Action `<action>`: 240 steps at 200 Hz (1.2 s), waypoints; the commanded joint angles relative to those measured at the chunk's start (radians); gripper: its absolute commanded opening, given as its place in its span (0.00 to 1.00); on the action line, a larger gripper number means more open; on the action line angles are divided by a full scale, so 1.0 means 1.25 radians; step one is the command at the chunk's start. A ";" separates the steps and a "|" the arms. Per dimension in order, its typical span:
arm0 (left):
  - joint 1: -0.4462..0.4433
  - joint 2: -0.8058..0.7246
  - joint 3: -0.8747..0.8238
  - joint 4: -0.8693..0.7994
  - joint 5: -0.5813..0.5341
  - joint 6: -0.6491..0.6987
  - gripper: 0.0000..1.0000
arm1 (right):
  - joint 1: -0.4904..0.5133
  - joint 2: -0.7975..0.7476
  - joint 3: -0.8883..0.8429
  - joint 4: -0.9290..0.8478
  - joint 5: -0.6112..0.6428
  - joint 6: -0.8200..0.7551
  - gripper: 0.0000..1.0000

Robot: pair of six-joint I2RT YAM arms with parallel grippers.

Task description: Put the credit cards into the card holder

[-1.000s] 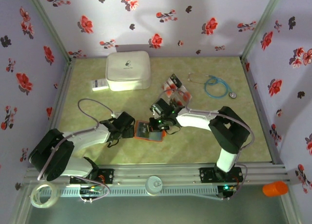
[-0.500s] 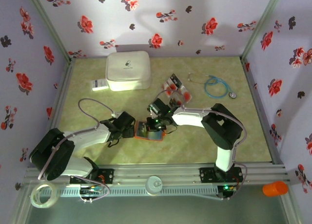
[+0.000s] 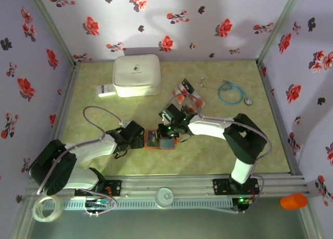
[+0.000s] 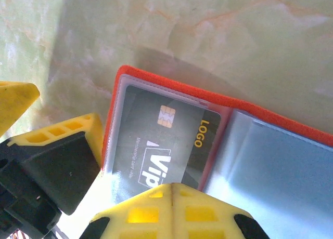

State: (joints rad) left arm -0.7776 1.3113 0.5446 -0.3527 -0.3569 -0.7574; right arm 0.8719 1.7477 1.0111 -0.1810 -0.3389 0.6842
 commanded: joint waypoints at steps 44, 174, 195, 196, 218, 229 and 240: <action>-0.009 -0.005 -0.005 -0.008 0.003 -0.017 1.00 | -0.003 0.005 -0.026 0.024 0.015 0.029 0.00; -0.056 0.031 -0.025 0.022 0.002 -0.056 1.00 | 0.006 0.080 0.034 0.002 -0.012 0.006 0.00; -0.057 0.033 -0.026 0.024 0.000 -0.056 1.00 | 0.007 0.083 0.038 -0.001 -0.013 0.005 0.00; -0.057 0.032 -0.026 0.024 0.000 -0.056 1.00 | 0.008 0.082 0.038 -0.001 -0.013 0.005 0.00; -0.058 0.030 -0.026 0.021 -0.004 -0.057 1.00 | 0.008 0.077 0.034 -0.004 -0.012 0.004 0.00; -0.058 0.024 -0.025 0.014 -0.013 -0.058 1.00 | 0.007 0.073 0.031 -0.006 -0.008 0.002 0.00; -0.057 0.016 -0.018 -0.011 -0.032 -0.071 1.00 | 0.008 0.069 0.029 -0.009 -0.005 -0.001 0.00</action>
State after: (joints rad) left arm -0.8360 1.3293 0.5320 -0.3370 -0.3714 -0.8112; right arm 0.8715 1.8347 1.0321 -0.1635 -0.3405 0.7059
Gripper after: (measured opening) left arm 0.996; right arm 0.063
